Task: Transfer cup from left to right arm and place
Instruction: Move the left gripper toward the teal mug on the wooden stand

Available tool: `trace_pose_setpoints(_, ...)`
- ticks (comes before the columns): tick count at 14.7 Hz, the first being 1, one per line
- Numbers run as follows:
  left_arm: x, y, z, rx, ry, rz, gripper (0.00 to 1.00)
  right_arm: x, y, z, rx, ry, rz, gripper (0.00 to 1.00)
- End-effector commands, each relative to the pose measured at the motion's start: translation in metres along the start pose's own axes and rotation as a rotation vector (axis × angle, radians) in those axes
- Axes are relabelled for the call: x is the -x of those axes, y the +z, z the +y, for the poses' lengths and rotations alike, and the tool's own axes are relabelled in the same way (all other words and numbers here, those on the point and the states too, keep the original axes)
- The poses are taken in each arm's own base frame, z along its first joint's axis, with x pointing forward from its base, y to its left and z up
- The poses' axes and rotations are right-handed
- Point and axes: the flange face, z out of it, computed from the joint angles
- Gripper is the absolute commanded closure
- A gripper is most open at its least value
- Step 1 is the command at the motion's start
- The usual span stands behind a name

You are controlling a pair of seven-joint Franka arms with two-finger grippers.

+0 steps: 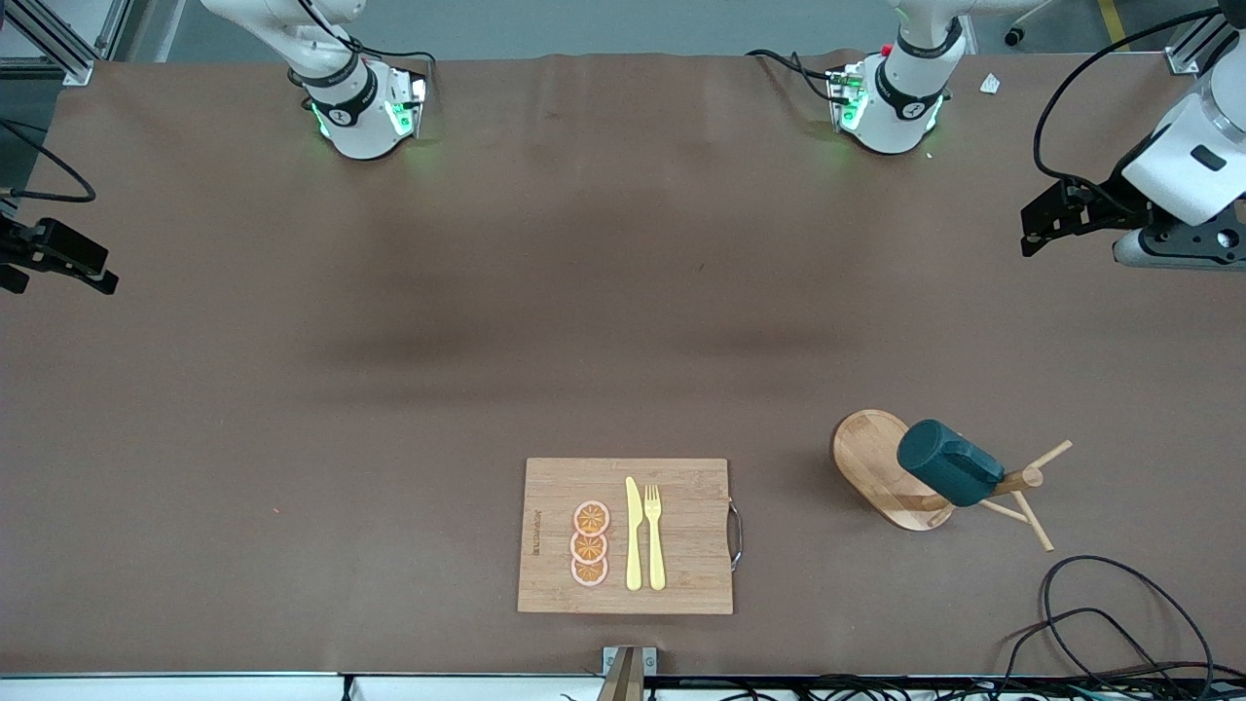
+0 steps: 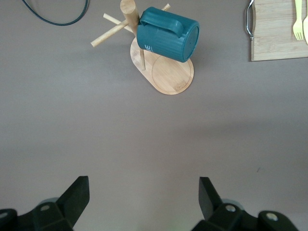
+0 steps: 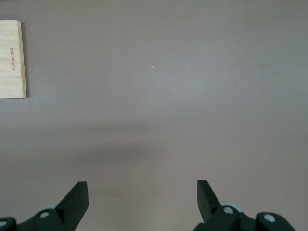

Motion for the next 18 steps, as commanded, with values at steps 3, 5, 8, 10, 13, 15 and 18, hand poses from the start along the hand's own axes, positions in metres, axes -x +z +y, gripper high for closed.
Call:
trace_pose_setpoints(3, -0.004, -0.013, -0.002, 0.004, -0.008, 0.012, 0.00, 0.005, -0.009, -0.001, -0.001, -0.015, 0.011, 0.00)
trace_pose_setpoints(5, -0.015, 0.002, -0.006, 0.009, -0.018, -0.012, 0.00, 0.005, -0.009, -0.001, -0.001, -0.015, 0.011, 0.00)
trace_pose_setpoints(8, -0.039, 0.013, -0.011, 0.022, -0.023, -0.008, 0.00, 0.005, -0.009, -0.001, -0.001, -0.015, 0.009, 0.00)
trace_pose_setpoints(10, -0.046, 0.020, -0.017, 0.027, -0.029, -0.015, 0.00, 0.005, -0.010, -0.001, 0.001, -0.021, 0.012, 0.00)
trace_pose_setpoints(13, -0.061, 0.043, -0.030, 0.030, -0.106, -0.030, 0.00, 0.005, -0.009, -0.001, 0.001, -0.029, 0.011, 0.00)
trace_pose_setpoints(15, -0.072, 0.057, -0.050, 0.069, -0.176, -0.018, 0.00, 0.005, -0.010, -0.001, 0.001, -0.029, 0.012, 0.00)
trace_pose_setpoints(18, -0.096, 0.086, -0.053, 0.150, -0.354, 0.004, 0.00, 0.005, -0.009, 0.000, 0.001, -0.034, 0.011, 0.00)
